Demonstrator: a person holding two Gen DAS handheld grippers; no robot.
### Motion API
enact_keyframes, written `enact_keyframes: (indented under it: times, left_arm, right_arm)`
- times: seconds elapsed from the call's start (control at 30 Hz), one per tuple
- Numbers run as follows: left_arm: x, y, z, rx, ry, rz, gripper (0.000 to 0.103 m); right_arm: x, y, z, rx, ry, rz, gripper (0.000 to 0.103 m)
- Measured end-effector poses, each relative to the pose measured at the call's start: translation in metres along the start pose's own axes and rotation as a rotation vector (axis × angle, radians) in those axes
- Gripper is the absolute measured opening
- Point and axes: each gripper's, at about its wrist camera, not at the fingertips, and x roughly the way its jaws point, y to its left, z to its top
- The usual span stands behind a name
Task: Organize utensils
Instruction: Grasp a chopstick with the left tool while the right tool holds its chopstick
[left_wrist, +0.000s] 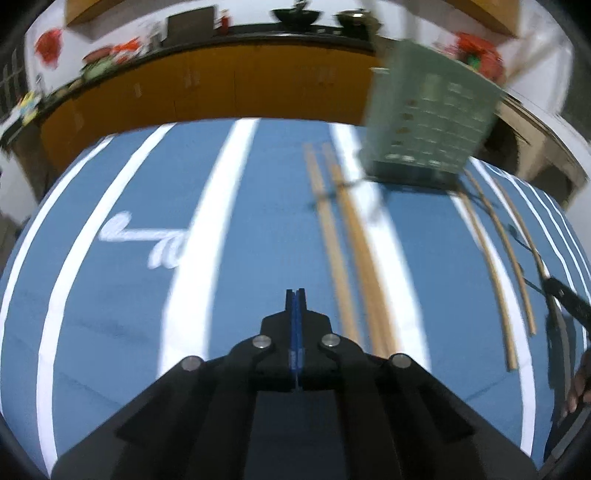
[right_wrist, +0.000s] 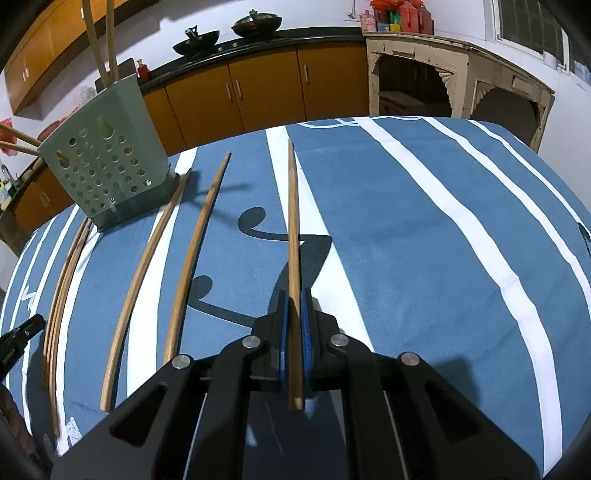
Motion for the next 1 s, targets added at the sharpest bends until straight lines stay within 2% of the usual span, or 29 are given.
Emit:
enact_keyframes:
  times: [0.07,0.17,0.33,0.47,0.67,0.87,1.0]
  left_arm:
    - [-0.002,0.013,0.001,-0.027,0.002,-0.008,0.002]
    - [-0.008,0.02,-0.001,-0.055,-0.005,-0.086,0.002]
    - [-0.015,-0.002,-0.003,0.016,-0.022,-0.165,0.005]
    - [-0.009,-0.024,-0.005,0.068,-0.001,-0.164,0.005]
    - [-0.005,-0.031,-0.008,0.095,0.01,-0.144,0.009]
    - [-0.011,-0.02,-0.005,0.029,-0.011,-0.186,0.01]
    - [-0.01,-0.023,-0.003,0.044,-0.007,-0.175,0.01]
  right_arm:
    - [0.0,0.0,0.0,-0.003,0.001,0.001,0.008]
    - [0.0,0.001,0.0,-0.005,0.0,-0.004,0.008]
    - [0.0,0.002,0.0,-0.009,0.001,-0.007,0.008]
    - [0.0,0.001,0.0,-0.014,0.003,-0.005,0.008]
    - [0.0,0.001,0.0,-0.015,0.003,-0.006,0.008]
    - [0.0,0.002,0.0,-0.017,0.003,-0.008,0.008]
    - [0.0,0.001,0.0,-0.017,0.003,-0.008,0.008]
